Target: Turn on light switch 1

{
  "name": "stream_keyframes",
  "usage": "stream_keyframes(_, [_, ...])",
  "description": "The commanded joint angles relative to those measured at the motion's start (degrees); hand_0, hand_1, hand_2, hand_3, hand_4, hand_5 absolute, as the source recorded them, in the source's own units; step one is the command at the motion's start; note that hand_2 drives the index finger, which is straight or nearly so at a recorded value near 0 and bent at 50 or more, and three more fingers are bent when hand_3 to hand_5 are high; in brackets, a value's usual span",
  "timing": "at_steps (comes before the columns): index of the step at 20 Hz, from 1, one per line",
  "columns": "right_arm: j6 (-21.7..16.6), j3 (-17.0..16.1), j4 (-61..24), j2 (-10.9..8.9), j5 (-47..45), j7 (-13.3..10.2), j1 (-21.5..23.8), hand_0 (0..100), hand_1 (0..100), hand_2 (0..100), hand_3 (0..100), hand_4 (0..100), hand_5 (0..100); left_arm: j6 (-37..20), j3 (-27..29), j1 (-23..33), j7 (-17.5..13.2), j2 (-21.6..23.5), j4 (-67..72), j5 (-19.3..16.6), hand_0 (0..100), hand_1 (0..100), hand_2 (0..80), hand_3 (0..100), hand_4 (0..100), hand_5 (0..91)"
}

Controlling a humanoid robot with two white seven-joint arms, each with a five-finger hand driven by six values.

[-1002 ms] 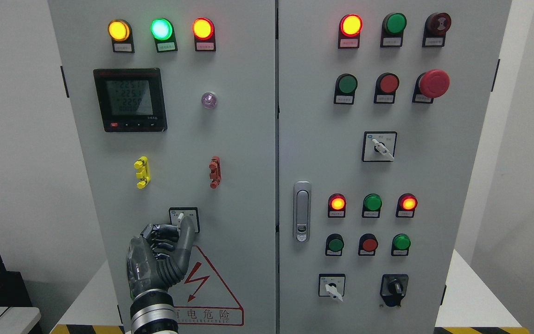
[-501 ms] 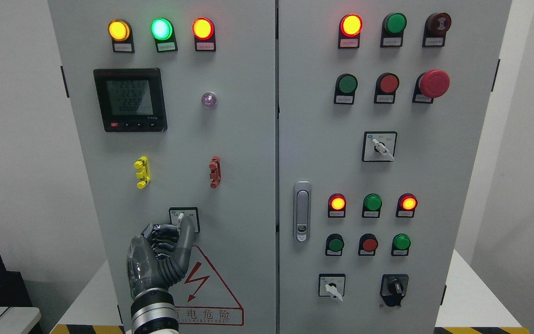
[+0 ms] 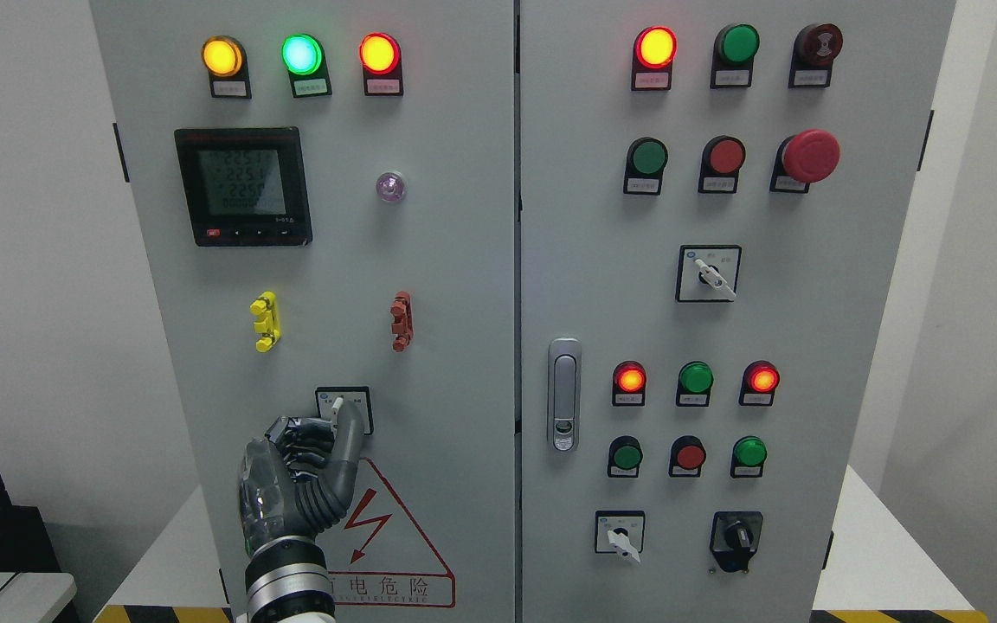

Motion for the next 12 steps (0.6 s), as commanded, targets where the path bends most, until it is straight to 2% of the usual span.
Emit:
stream_keyframes(1, [0.0, 1.0, 0.0, 0.05, -1.4, 0.0, 0.0, 12, 39, 0, 0, 0, 0, 0.0, -0.1, -0.1, -0.1, 0.0, -0.1, -0.1, 26, 43, 56.9, 71, 74, 66.2])
stream_keyframes(12, [0.0, 1.0, 0.0, 0.05, -1.4, 0.0, 0.0, 12, 39, 0, 0, 0, 0, 0.1, -0.1, -0.1, -0.1, 0.0, -0.1, -0.2, 32, 41, 57.8, 72, 75, 67.1])
